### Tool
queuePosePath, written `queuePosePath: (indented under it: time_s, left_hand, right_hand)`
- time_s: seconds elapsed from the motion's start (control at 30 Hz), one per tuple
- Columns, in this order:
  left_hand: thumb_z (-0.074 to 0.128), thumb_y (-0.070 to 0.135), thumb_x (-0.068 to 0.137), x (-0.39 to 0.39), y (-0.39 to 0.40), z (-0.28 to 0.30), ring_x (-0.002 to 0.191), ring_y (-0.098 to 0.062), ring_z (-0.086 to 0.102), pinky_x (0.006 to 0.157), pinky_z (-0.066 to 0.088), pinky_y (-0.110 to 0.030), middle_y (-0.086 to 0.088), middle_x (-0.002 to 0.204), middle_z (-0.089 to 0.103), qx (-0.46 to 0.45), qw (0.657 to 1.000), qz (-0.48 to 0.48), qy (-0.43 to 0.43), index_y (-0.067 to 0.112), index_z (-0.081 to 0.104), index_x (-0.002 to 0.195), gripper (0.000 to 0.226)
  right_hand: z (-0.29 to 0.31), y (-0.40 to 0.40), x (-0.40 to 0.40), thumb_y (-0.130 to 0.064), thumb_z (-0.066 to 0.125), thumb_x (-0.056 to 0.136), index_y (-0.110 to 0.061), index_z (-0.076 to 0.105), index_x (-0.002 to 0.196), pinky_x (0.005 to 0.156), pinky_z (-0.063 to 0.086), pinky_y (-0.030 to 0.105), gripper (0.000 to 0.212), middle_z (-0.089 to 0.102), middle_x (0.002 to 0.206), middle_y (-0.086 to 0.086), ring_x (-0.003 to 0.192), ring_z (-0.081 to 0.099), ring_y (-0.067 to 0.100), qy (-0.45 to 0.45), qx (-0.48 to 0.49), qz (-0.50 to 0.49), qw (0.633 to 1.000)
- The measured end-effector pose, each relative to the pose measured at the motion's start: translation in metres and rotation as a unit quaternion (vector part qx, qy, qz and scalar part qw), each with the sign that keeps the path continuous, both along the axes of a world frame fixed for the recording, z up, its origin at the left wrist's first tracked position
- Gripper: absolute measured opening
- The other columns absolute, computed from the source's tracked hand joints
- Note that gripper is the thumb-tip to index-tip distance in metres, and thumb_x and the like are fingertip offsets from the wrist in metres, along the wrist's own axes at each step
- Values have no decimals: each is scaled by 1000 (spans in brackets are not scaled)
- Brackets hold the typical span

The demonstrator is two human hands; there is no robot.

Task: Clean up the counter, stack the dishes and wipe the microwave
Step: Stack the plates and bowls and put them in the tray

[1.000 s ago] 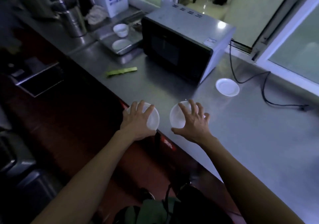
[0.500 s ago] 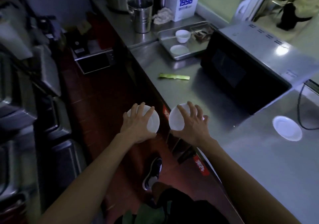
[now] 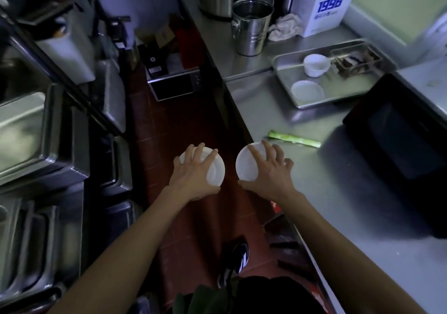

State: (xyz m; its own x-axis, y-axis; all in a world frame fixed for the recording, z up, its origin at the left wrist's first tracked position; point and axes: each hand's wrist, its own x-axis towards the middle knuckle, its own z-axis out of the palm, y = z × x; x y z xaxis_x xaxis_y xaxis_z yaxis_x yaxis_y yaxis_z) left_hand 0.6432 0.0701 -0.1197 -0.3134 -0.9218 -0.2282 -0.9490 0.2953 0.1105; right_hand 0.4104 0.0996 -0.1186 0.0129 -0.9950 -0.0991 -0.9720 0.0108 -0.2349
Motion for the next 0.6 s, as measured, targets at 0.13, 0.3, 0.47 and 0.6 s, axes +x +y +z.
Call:
queuePosePath:
  time_s: [0.13,0.3,0.47,0.6]
  left_hand:
    - [62,75,61,1,-33,3,149,-30,-5,111,21,-63,-2,162,-4,-2,1000,15,1,43,2,152,113]
    - [64,73,63,-5,-68,3,149,-31,-6,112,20,-63,-2,163,-5,7,1000,19,12,42,1,152,114]
    - [64,74,63,-10,-103,-5,149,-32,-7,112,20,-64,-1,162,-6,24,1000,5,20,42,1,153,114]
    - [65,73,64,-15,-142,-14,149,-31,-7,113,19,-63,0,162,-6,44,998,-17,29,41,1,153,114]
  right_hand:
    - [6,-41,-1,-74,68,59,-38,16,152,107,26,64,112,10,161,4,147,11,36,5,-2,15,1000]
    - [9,-77,-11,-74,69,59,-37,19,151,105,28,64,112,11,160,4,145,14,35,16,-11,19,1000]
    - [4,-111,-18,-74,69,59,-36,20,151,103,31,64,111,13,159,5,144,16,36,28,0,11,1000]
    - [0,-139,-20,-74,69,57,-37,21,150,104,31,64,111,13,159,4,144,17,36,27,7,-5,1000]
